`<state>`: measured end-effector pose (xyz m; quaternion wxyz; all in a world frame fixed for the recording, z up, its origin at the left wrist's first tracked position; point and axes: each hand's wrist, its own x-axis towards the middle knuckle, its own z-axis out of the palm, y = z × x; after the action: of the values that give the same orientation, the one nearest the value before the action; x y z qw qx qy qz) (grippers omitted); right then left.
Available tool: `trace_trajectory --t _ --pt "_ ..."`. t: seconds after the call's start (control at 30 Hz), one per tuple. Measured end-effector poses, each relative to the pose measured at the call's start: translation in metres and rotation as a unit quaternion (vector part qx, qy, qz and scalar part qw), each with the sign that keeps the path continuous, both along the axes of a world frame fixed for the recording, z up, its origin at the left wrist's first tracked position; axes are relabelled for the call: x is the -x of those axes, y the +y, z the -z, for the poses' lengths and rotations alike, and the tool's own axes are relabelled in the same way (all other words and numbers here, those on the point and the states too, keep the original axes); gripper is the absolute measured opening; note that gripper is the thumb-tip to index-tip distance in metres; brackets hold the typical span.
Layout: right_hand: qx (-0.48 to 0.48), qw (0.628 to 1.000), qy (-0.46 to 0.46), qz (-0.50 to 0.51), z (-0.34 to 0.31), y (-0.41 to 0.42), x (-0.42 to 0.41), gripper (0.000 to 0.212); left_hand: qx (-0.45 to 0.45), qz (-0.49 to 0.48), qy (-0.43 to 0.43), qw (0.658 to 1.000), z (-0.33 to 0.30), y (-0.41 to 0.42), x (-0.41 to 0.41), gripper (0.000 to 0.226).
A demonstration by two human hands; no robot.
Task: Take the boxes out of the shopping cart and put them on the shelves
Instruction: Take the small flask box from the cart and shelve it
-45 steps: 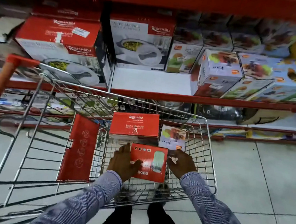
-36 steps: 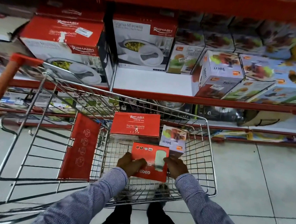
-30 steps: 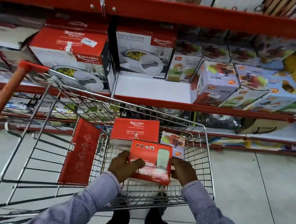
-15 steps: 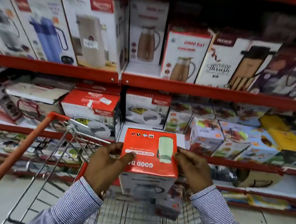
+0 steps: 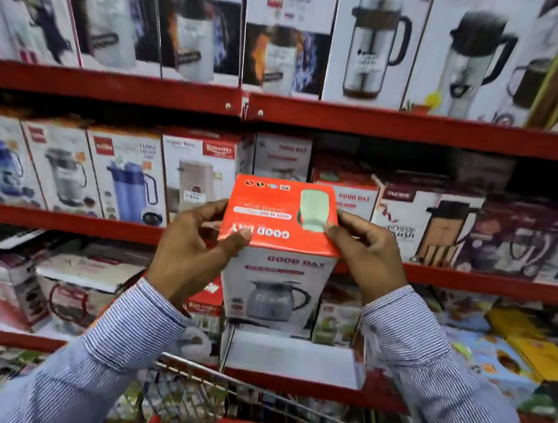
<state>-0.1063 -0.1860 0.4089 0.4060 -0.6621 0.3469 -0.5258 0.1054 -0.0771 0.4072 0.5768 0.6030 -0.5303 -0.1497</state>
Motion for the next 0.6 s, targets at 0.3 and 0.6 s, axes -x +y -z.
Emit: trace_trajectory --t 0.3,0.6 --pt "0.050 0.999 0.002 -0.014 -0.053 -0.034 -0.028 0.043 0.058 -0.020 -0.032 0.998 -0.044 -0.041 -0.027 0.054" --pt "0.070 0.997 0.031 -0.021 -0.055 -0.069 -0.040 0.045 0.077 -0.025 -0.052 0.995 -0.030 -0.082 -0.036 0.064"
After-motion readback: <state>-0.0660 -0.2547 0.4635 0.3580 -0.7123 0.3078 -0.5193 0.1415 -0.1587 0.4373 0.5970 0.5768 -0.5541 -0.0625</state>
